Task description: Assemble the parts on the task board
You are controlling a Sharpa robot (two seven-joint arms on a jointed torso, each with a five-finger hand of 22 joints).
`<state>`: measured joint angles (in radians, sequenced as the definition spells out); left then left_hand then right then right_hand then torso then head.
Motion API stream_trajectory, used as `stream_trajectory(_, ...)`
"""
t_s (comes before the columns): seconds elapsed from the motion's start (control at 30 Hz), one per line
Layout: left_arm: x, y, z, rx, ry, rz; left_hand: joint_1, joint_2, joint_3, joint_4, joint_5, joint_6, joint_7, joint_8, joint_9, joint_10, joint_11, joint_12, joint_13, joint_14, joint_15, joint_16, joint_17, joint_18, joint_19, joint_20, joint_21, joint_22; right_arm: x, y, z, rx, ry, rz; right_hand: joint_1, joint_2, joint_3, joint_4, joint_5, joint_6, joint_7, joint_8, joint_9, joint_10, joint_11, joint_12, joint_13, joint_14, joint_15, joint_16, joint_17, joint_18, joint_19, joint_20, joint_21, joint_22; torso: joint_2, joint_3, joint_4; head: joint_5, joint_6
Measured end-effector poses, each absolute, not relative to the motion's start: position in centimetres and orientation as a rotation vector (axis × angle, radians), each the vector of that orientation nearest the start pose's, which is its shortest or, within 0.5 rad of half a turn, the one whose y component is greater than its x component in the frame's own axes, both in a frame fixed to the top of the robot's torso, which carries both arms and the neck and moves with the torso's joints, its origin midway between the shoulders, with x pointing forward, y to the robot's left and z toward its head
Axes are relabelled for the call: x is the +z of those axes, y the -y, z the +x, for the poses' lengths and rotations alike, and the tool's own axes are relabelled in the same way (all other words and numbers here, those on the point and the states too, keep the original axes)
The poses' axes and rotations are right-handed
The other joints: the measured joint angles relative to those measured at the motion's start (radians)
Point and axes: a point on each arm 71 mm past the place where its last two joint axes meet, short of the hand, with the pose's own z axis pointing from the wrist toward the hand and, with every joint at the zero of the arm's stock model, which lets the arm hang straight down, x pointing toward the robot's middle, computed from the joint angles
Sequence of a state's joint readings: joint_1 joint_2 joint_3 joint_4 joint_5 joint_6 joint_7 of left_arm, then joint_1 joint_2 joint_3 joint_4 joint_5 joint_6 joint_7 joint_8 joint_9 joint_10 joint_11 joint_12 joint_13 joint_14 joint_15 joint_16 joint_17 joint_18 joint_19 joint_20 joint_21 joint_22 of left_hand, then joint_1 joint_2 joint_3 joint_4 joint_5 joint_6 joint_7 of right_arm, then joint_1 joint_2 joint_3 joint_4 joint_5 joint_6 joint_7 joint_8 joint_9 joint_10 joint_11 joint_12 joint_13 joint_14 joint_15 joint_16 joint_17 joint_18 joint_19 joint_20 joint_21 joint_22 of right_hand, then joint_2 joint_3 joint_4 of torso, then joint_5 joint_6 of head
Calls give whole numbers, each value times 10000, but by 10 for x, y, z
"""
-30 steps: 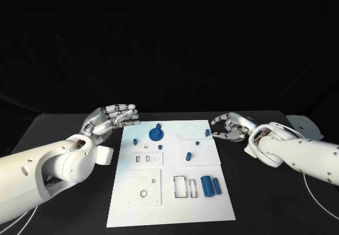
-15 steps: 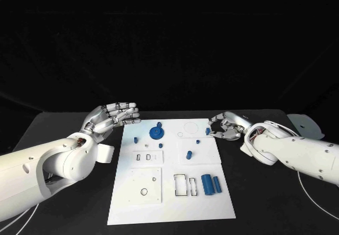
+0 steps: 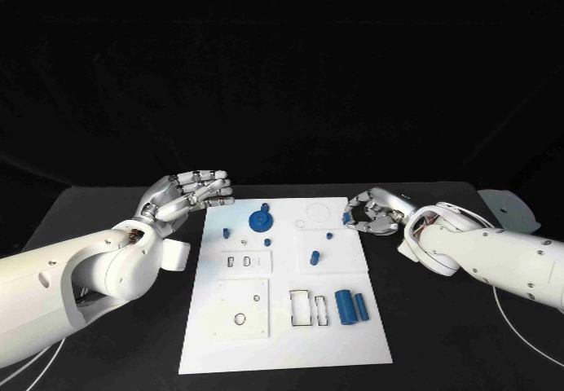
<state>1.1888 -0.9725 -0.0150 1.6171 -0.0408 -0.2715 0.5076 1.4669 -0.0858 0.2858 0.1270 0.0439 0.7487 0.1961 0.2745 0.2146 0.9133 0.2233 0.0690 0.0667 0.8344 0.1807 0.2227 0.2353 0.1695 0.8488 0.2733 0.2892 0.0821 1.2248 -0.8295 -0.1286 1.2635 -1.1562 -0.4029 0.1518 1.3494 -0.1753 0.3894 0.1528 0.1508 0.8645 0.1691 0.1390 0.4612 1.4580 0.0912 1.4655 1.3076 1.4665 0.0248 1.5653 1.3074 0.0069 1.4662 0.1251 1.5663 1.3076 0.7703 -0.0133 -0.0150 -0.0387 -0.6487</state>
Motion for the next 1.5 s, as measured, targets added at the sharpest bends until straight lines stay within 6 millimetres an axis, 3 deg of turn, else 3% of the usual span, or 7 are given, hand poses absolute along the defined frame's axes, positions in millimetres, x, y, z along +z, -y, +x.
stream_trajectory(0.6, -157, -244, 471, -16184, -13044, -10109, 0, 0, 43, -43, 0, 0, 0, 0, 0, -38, 37, 0, 0, 0, 0, -34, 0, 1, 0, 0, -40, -18, -208, 266, 521, 6968, -16318, 656, 37, 46, 108, 2, 0, 128, 6, 39, 10, 36, -36, 51, -1, -23, -23, 0, 2, 0, 0, 1, 0, -2, 10, 6, 3, 2, -28)
stream_trajectory(0.67, -157, -244, 471, -16184, -13045, -10109, 0, 0, 43, -43, 0, 0, 0, 0, 0, -38, 38, 0, 0, 0, 0, -33, 0, 1, 0, 0, -40, -18, -208, 266, 521, 6966, -16319, 657, 46, 165, 108, 1, 0, 201, 5, 39, 25, 36, -36, 90, -1, -37, -37, 0, 7, -1, 0, 1, 0, -2, 10, 6, 3, 0, -31)
stream_trajectory(0.87, -158, -244, 471, -16182, -13048, -10112, 0, 0, 43, -42, 0, 0, 0, 0, 0, -38, 37, 0, 0, 0, 0, -33, 0, 0, 0, 0, -39, -18, -208, 266, 522, 6956, -16291, 664, 87, 332, 314, -36, -1, 537, -81, 273, 97, 72, -72, 154, -2, 2, -75, 0, 7, 0, 0, 1, 0, -3, 8, 6, 3, -1, -36)
stream_trajectory(1.1, -158, -244, 471, -16178, -13056, -10117, 0, 0, 43, -42, 0, 0, 0, 0, 0, -38, 37, 0, 0, 0, 0, -33, 0, 0, 0, 0, -39, -18, -208, 265, 522, 6945, -16205, 690, 90, 494, 469, -194, -119, 1011, -337, 690, 256, 69, -288, 197, -2, -18, -309, 0, 6, -1, -20, -201, 0, 1, 4, 6, 1, 6, -37)
stream_trajectory(1.2, -158, -244, 470, -16175, -13059, -10119, 0, 0, 42, -42, 0, 0, 0, 0, 0, -37, 37, 0, 0, 0, 0, -33, 0, 0, 0, 0, -39, -18, -207, 265, 522, 6925, -16122, 717, 115, 574, 534, -261, -142, 1056, -351, 857, 260, 93, -337, 197, -3, 8, -355, 0, 6, -1, 0, -286, 0, 5, 3, 5, 2, 6, -37)
stream_trajectory(1.5, -158, -245, 470, -16159, -13067, -10128, 0, 0, 42, -42, 0, 0, 0, 0, 0, -37, 37, 0, 0, 0, 0, -33, 0, 1, 0, 0, -39, -17, -204, 261, 517, 6985, -15755, 845, 114, 730, 631, -360, -374, 1054, -353, 859, 258, 71, -358, 196, -3, -17, -379, 0, 5, -1, 0, -286, 0, 4, -2, 4, 2, 55, -63)
